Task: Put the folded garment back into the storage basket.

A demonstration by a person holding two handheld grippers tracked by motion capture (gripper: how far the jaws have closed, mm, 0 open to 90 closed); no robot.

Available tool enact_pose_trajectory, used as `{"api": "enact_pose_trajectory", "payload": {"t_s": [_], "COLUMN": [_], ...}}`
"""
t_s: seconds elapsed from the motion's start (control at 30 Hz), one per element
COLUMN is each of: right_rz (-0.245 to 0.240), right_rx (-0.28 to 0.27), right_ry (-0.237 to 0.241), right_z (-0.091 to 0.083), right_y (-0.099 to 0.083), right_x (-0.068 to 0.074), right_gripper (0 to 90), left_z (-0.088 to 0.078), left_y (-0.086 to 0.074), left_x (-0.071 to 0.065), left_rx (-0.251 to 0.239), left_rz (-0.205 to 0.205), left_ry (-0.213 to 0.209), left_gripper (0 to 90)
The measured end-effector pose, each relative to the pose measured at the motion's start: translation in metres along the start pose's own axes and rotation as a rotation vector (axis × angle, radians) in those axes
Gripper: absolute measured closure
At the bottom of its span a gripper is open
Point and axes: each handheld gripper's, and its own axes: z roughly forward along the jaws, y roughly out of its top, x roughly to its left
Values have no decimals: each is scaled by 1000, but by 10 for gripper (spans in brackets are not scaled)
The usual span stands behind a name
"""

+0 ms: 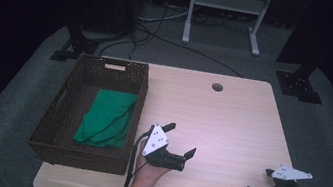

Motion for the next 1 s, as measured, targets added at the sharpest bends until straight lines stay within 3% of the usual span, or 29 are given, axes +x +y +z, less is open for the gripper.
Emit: {"api": "enact_pose_trajectory", "payload": {"t_s": [0.43,0.67,1.0], "right_rz": [0,0,0], "right_rx": [0,0,0], "right_ry": [0,0,0], "right_z": [0,0,0], "right_y": [0,0,0], "right_x": [0,0,0], "right_gripper": [0,0,0], "left_z": [3,2,2], "left_y": [-36,-44,-45], "left_x": [-2,-4,-4], "left_rx": [32,42,40], "left_rz": [-27,-31,-36], "left_ry": [3,-1,-5], "left_gripper": [0,0,0]}}
